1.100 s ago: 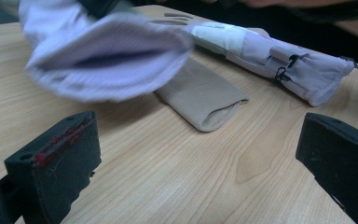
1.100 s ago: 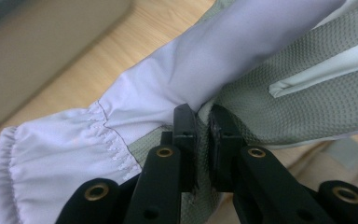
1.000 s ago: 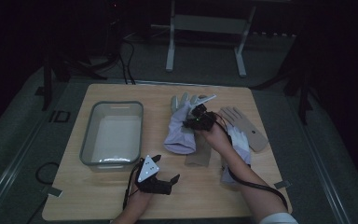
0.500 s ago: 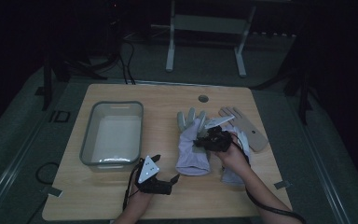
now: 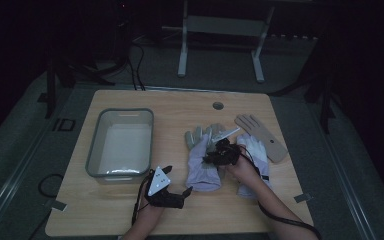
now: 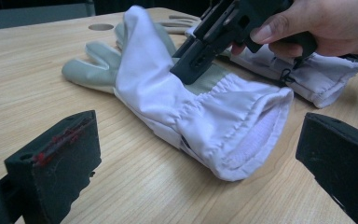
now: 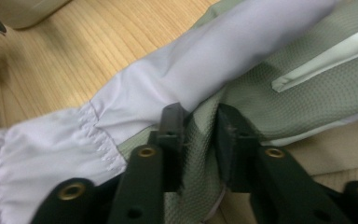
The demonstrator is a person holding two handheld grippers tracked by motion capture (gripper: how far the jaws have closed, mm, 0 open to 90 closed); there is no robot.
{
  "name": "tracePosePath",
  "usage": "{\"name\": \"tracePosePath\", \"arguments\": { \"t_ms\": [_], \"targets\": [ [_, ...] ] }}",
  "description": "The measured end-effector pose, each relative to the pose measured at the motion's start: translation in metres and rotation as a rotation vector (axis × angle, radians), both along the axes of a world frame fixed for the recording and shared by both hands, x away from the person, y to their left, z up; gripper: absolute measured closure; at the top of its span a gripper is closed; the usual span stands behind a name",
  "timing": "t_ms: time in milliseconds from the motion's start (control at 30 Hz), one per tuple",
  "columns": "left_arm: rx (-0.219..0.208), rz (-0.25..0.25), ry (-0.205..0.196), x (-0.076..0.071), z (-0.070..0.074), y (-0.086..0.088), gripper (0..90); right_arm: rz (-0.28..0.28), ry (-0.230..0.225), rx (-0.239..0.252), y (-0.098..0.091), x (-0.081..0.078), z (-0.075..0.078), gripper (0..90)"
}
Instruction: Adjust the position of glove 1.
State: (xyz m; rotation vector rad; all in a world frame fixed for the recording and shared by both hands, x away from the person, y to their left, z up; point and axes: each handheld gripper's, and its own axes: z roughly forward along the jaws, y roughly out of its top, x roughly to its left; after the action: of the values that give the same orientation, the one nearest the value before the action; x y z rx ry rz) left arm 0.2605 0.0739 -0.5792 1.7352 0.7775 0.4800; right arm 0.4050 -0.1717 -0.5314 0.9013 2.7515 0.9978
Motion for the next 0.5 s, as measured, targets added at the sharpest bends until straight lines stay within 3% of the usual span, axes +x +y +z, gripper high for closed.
{"name": "tracePosePath", "arguments": {
  "t_ms": [200, 267, 500],
  "targets": [
    [-0.003, -0.001, 0.004, 0.001, 0.000, 0.001, 0.0, 0.003, -0.024, -0.022, -0.001, -0.002, 0.008, 57.9],
    [-0.002, -0.002, 0.006, 0.001, 0.000, 0.001, 0.0, 0.006, -0.031, -0.003, -0.006, -0.003, 0.015, 53.8],
    [0.000, -0.002, 0.003, 0.001, 0.000, 0.000, 0.0, -0.001, -0.078, -0.005, -0.029, -0.010, 0.034, 48.2]
  ]
}}
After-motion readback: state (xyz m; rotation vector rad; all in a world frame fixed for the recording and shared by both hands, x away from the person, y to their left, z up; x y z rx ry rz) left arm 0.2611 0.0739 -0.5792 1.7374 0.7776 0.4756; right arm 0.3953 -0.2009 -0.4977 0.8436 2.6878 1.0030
